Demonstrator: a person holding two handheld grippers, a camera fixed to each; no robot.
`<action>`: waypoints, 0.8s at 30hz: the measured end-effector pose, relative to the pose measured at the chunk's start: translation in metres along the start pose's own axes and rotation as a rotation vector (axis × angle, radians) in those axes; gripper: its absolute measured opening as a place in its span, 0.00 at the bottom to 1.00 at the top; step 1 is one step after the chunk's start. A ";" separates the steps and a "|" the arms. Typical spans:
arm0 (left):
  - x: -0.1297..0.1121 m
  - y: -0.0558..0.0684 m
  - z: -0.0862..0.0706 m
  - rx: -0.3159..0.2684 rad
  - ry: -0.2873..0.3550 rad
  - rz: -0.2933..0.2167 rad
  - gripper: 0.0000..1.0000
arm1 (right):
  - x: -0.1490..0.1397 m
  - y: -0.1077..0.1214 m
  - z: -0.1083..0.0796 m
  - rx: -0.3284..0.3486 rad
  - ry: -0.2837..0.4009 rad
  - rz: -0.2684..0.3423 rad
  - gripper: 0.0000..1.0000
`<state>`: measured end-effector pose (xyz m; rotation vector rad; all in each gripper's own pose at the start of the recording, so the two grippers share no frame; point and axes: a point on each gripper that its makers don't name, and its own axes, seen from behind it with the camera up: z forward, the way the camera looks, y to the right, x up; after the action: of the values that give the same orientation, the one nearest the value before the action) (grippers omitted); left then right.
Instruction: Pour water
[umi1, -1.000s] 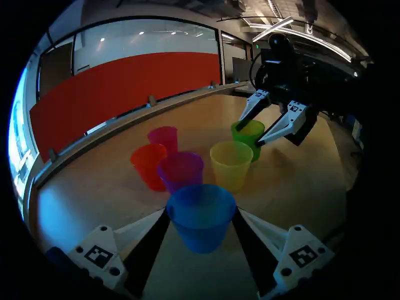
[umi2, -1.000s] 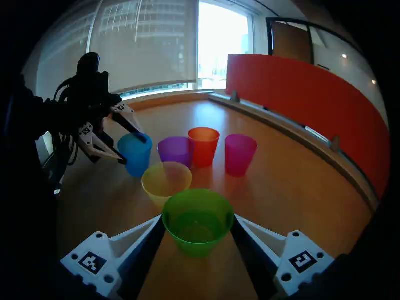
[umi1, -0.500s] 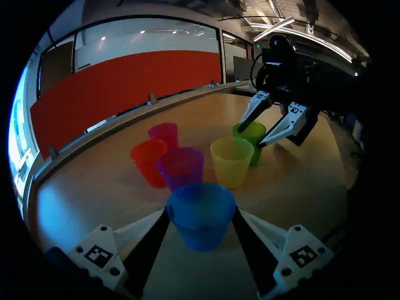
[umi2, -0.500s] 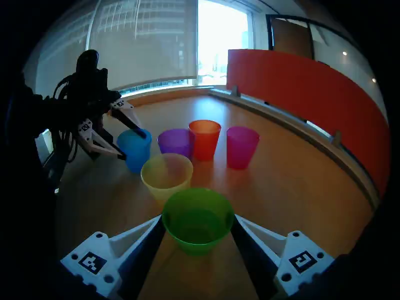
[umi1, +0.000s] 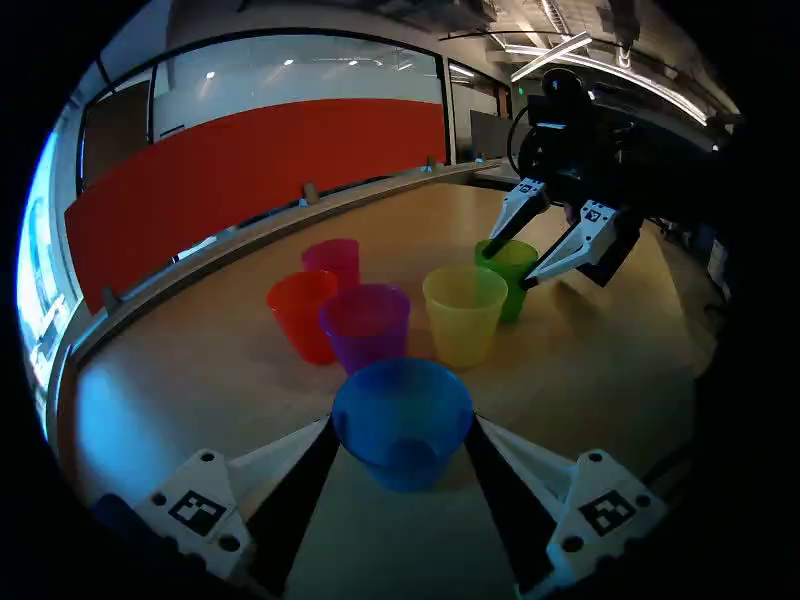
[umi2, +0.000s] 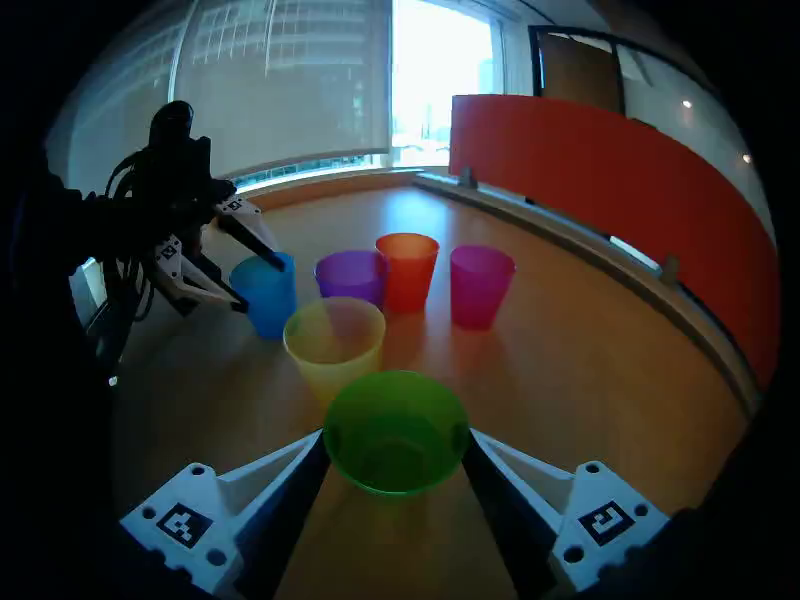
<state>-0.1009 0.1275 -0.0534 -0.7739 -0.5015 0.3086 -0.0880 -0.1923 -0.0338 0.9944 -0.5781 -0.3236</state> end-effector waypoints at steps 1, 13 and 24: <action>-0.001 0.000 0.000 0.001 -0.002 0.000 0.87 | 0.000 0.000 0.000 -0.001 0.000 0.001 0.92; -0.013 0.003 0.000 -0.006 -0.047 -0.002 0.87 | -0.011 -0.002 0.000 -0.009 -0.022 0.018 0.95; -0.020 0.000 0.000 0.004 -0.073 0.027 0.88 | -0.022 -0.001 -0.002 -0.016 -0.043 0.022 0.96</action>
<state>-0.1174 0.1189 -0.0602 -0.7683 -0.5593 0.3640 -0.1049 -0.1804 -0.0420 0.9673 -0.6243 -0.3296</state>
